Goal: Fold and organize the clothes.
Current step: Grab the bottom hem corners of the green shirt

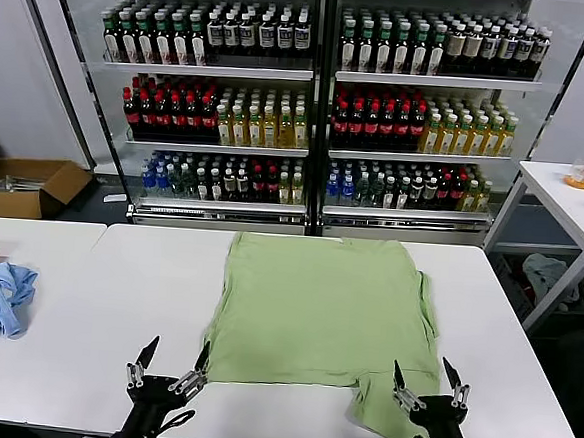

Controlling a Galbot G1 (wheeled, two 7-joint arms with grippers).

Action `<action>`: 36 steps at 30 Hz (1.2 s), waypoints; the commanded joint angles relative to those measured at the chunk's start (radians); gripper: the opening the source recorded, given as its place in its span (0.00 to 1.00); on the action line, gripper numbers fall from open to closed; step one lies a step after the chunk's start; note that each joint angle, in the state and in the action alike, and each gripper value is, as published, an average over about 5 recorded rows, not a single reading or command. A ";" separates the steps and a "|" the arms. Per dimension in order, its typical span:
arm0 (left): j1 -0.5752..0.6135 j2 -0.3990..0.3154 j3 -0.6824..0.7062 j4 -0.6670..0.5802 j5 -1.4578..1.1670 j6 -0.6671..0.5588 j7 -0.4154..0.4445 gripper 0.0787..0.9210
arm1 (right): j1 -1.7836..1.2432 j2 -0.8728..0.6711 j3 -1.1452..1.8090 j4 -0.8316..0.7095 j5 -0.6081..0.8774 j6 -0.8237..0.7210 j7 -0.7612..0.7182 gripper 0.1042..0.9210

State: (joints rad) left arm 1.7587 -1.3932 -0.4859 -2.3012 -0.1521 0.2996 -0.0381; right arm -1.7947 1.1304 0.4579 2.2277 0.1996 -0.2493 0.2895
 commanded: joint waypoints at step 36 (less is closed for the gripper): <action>-0.161 0.059 0.060 0.193 -0.103 0.253 -0.018 0.48 | -0.067 0.020 -0.030 -0.024 0.059 -0.150 0.028 0.47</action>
State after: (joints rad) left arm 1.6056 -1.3378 -0.4295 -2.1166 -0.2381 0.5402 -0.0559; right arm -1.8633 1.1418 0.4318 2.2117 0.2425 -0.3878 0.3140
